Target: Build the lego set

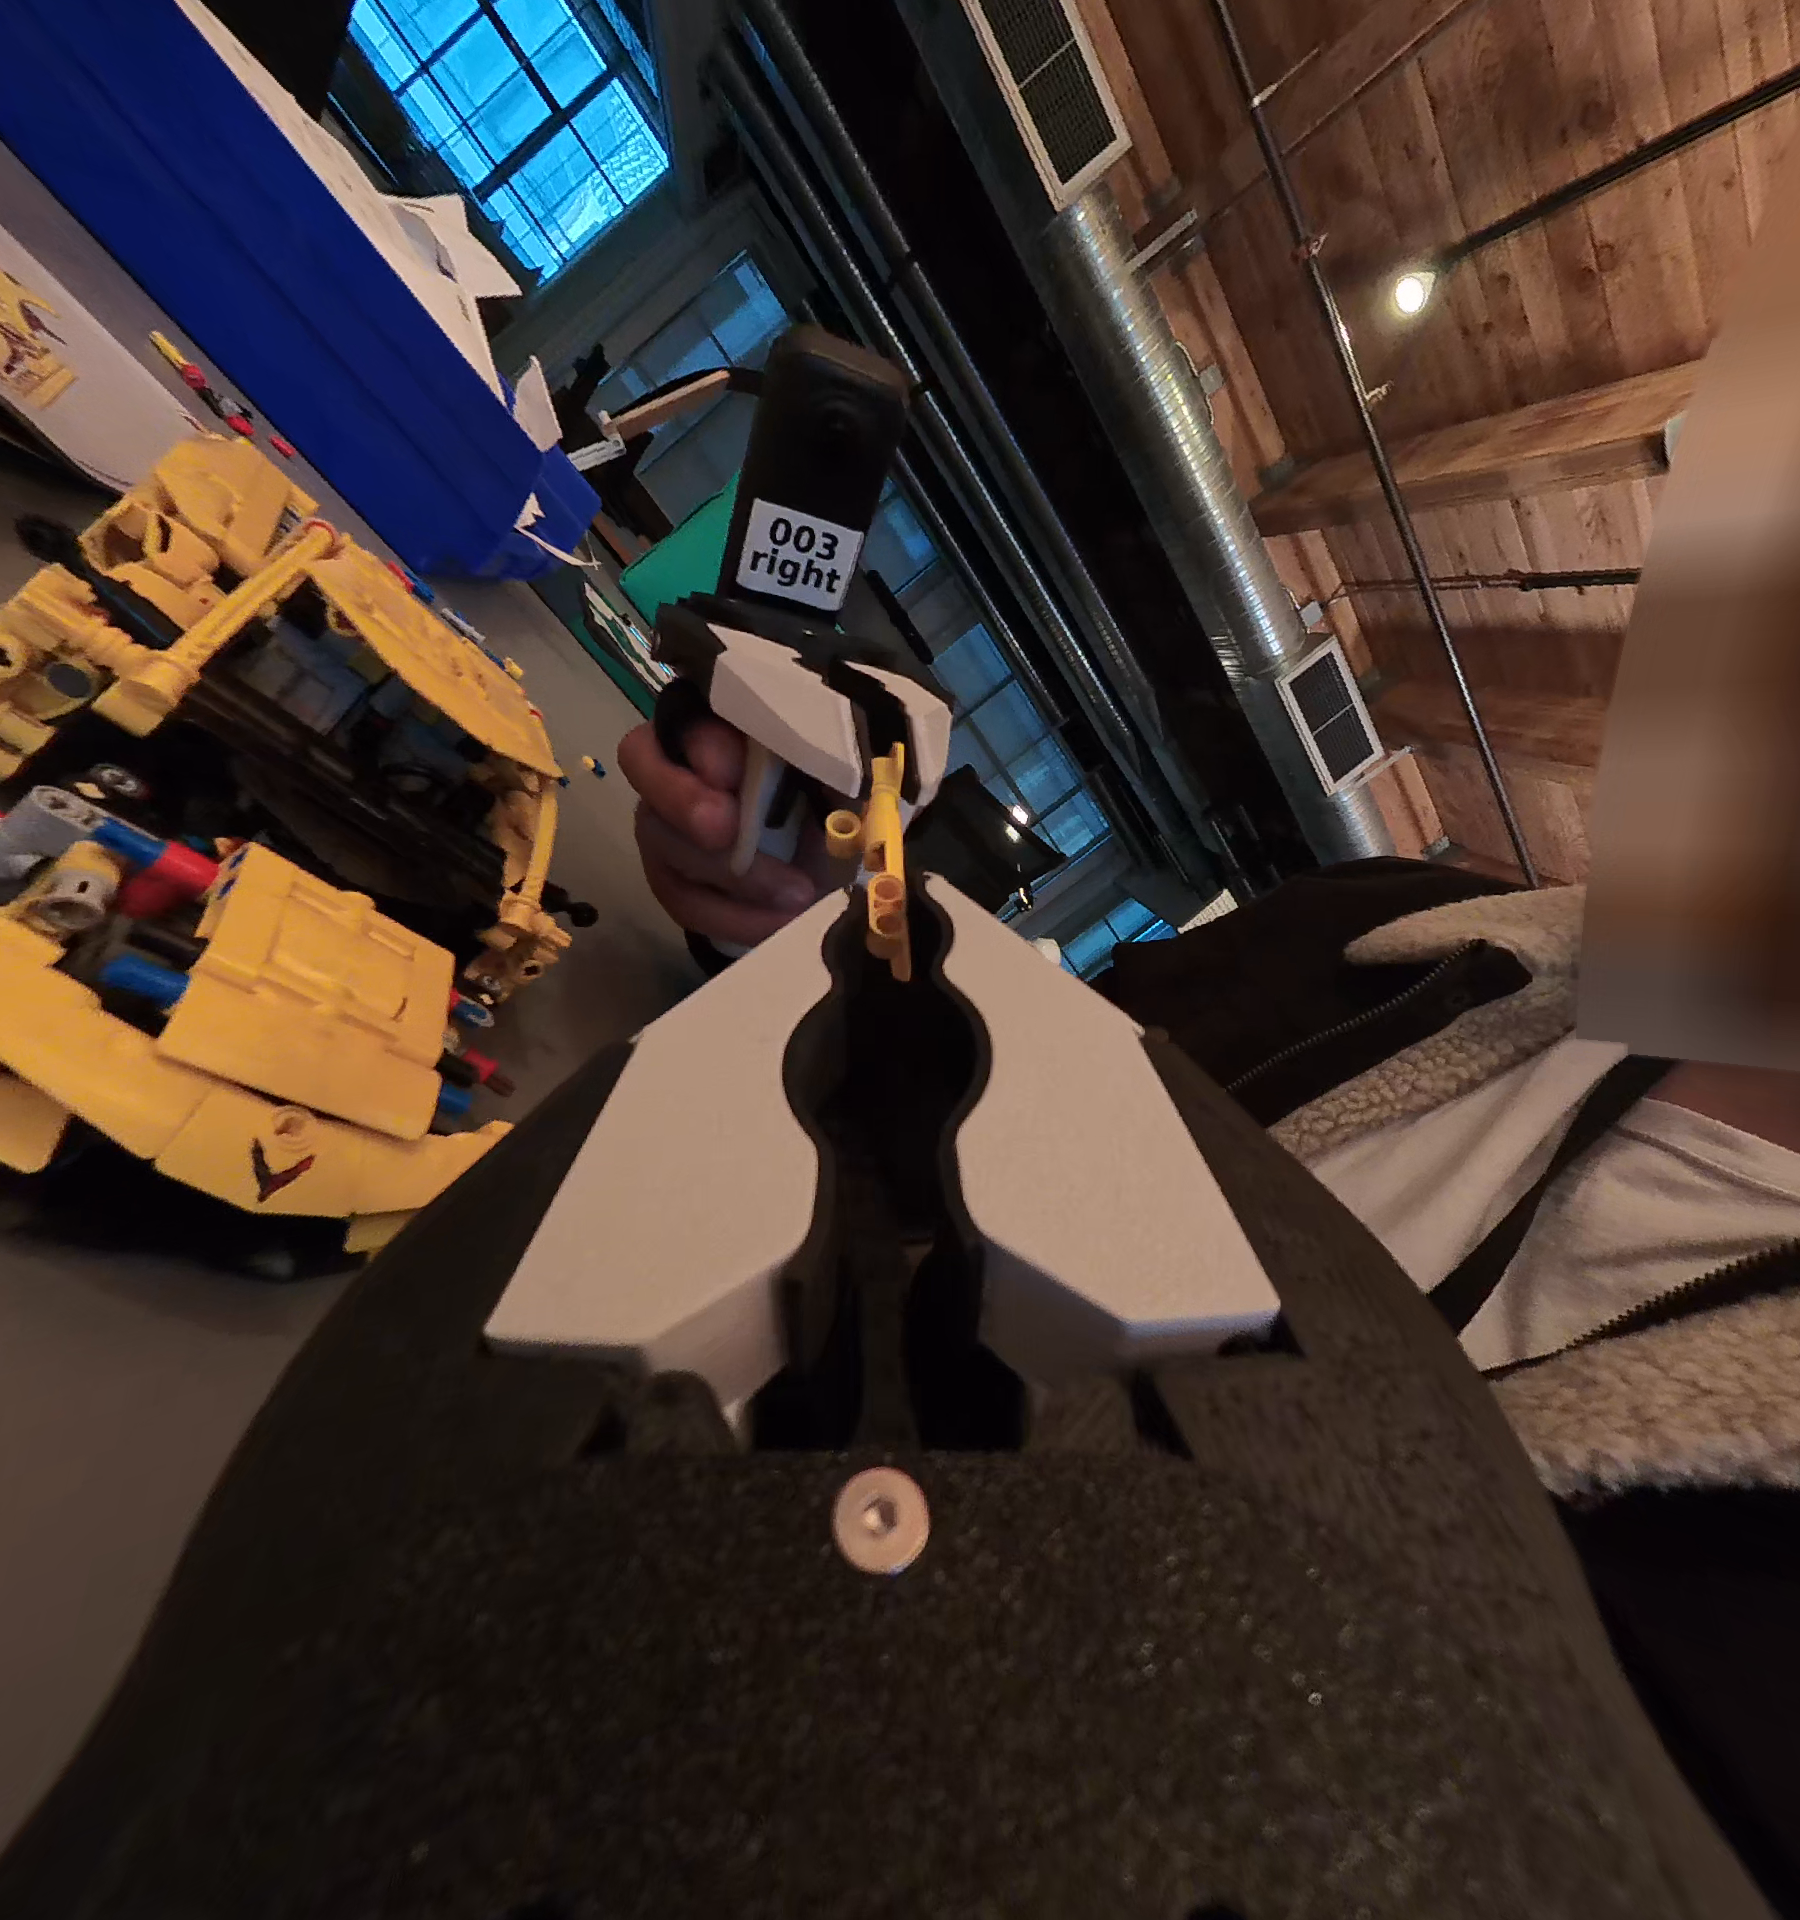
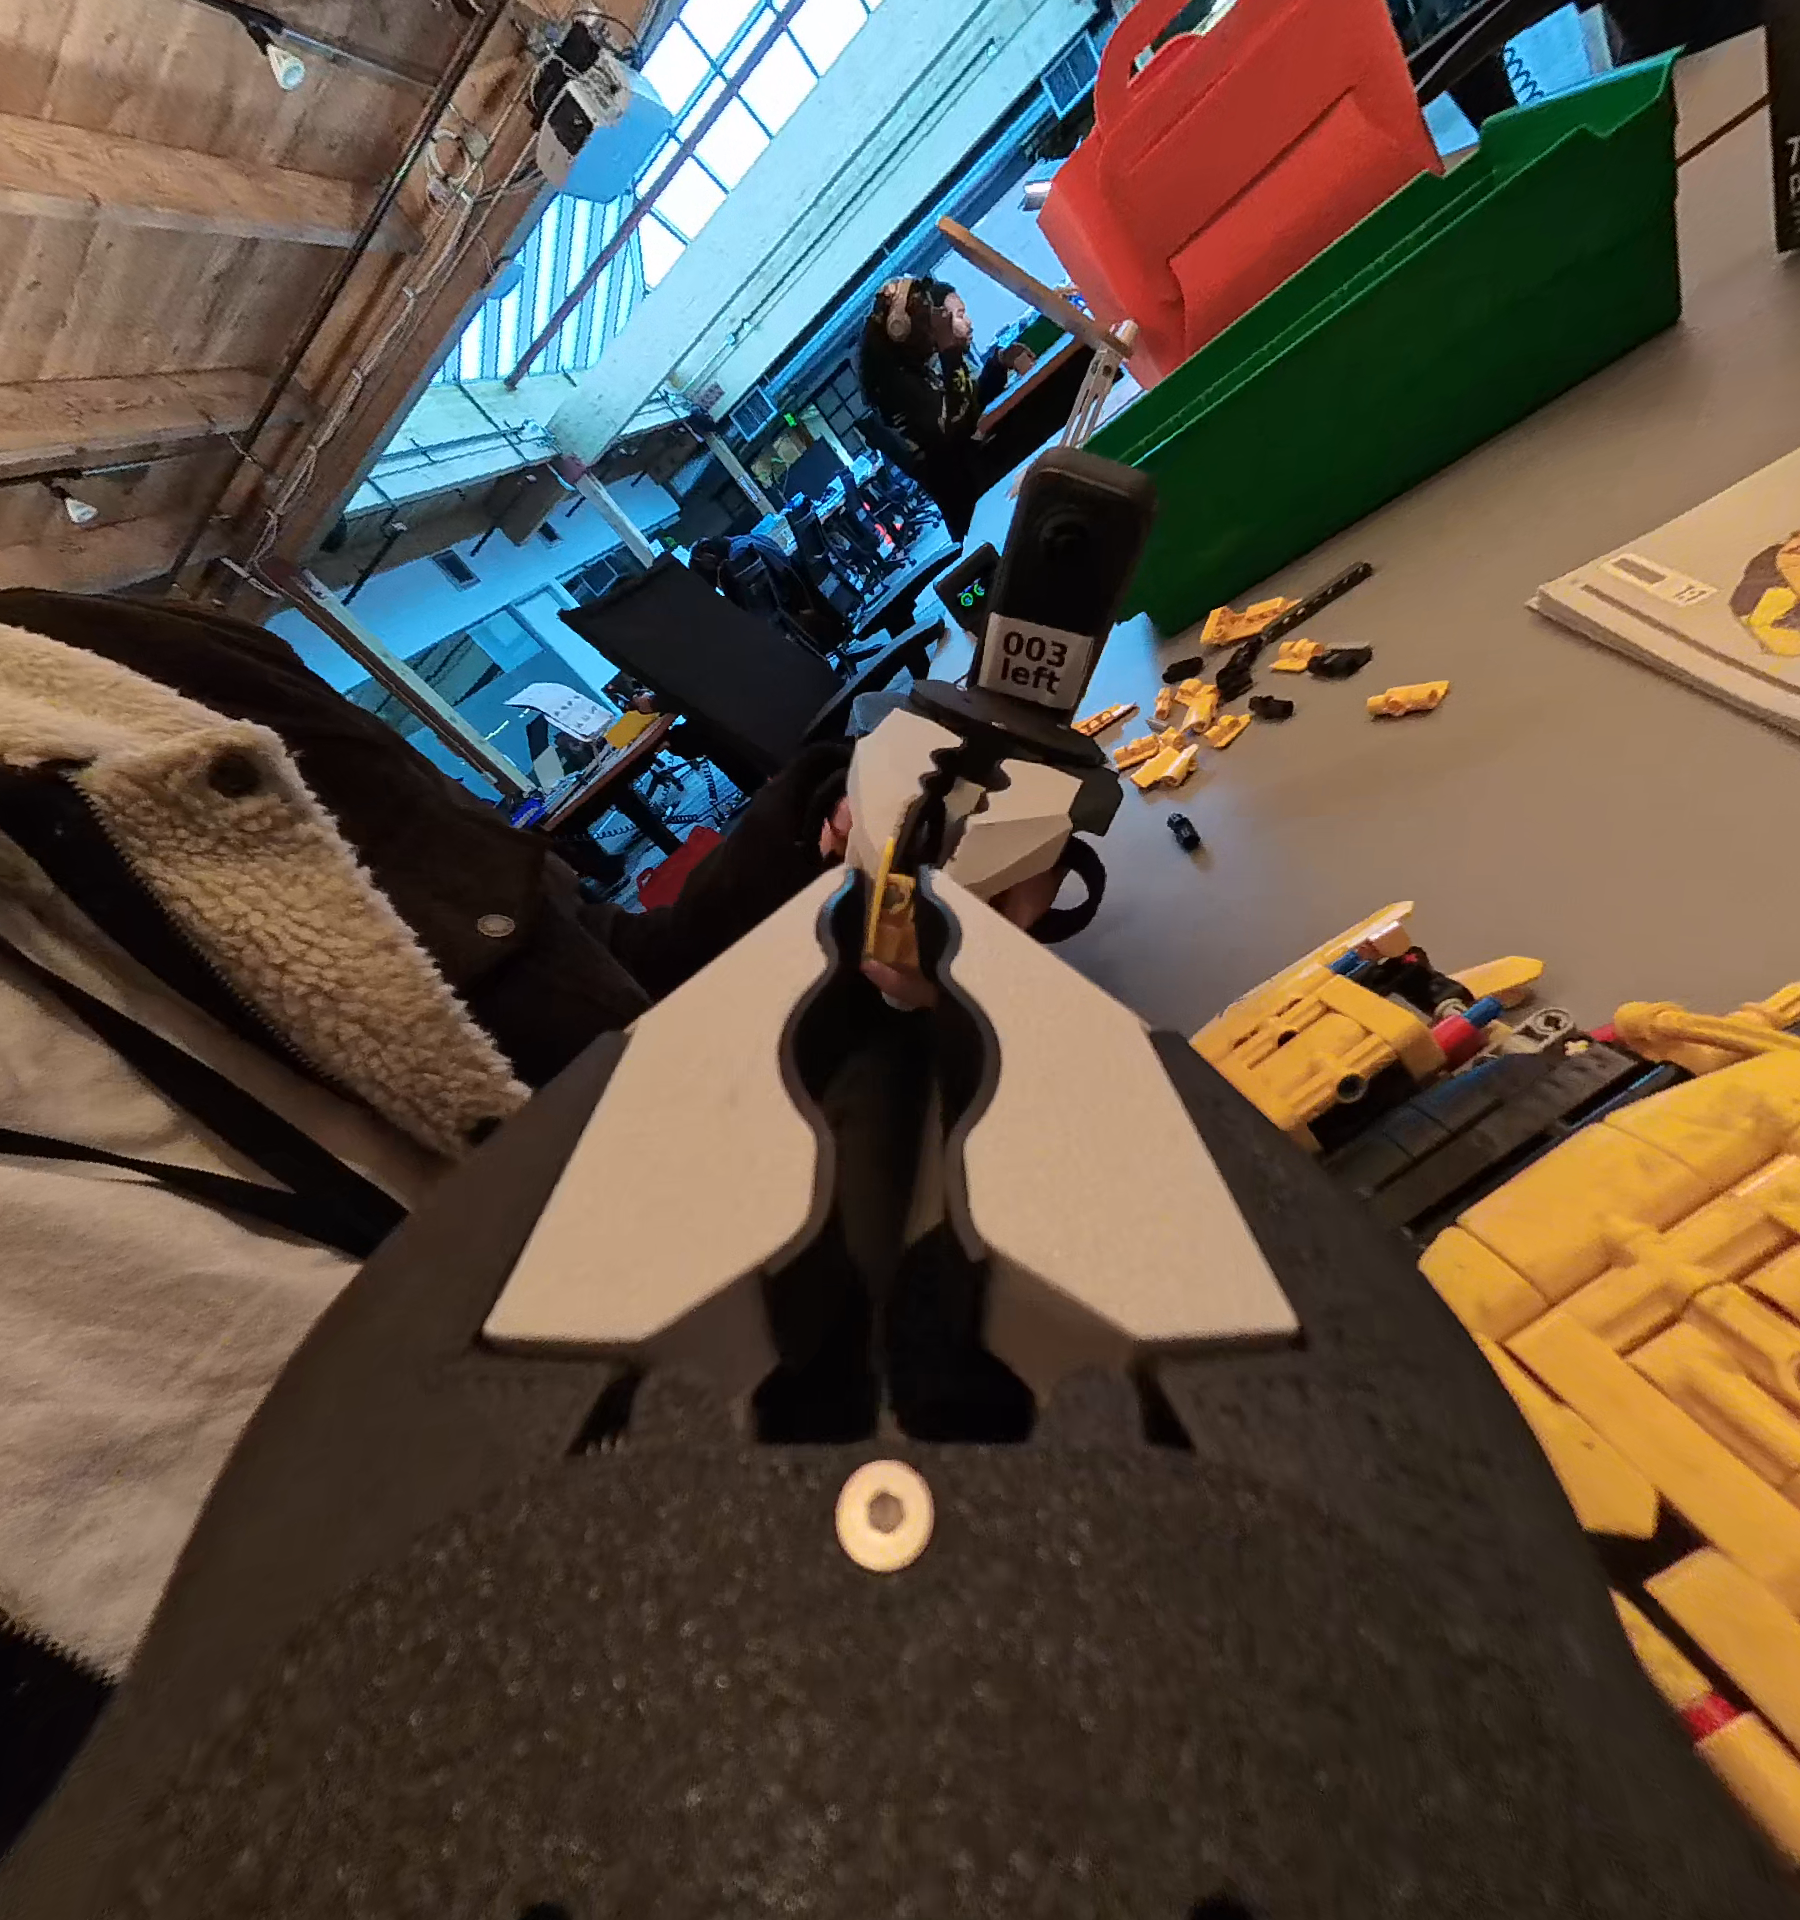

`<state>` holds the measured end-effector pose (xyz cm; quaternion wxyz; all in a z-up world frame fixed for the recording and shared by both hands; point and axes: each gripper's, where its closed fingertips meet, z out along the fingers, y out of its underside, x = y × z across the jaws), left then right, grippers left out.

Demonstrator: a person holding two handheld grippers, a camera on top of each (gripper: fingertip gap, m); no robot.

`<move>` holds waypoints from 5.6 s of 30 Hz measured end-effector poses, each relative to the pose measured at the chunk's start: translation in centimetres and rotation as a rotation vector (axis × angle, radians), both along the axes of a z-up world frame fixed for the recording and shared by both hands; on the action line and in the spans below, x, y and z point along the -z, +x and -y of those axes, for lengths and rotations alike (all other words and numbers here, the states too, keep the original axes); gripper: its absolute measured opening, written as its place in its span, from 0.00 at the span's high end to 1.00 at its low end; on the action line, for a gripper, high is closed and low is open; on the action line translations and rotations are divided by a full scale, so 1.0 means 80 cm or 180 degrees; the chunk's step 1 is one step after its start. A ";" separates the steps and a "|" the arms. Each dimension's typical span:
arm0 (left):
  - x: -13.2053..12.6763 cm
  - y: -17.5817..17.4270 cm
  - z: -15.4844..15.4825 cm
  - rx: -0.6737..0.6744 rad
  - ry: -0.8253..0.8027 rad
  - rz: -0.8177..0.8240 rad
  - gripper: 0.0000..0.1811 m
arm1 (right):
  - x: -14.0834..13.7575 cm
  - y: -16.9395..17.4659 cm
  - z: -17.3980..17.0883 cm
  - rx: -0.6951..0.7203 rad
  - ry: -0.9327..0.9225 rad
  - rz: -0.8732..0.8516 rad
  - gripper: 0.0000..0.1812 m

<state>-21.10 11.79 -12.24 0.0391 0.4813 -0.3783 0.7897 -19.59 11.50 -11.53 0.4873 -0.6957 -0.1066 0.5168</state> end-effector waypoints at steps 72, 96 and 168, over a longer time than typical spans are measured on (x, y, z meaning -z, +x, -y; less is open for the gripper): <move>0.058 0.009 -0.011 -0.0480 0.1743 -0.0469 0.93 | 0.042 0.027 -0.012 0.0455 0.0513 0.1639 0.84; 0.113 0.019 0.001 -0.0259 0.3761 -0.0500 0.94 | 0.123 0.028 -0.034 -0.1247 0.0245 0.3900 0.54; 0.101 0.007 -0.006 -0.0302 0.0842 -0.1224 0.96 | 0.141 0.016 -0.003 -0.1406 0.0602 0.4611 0.92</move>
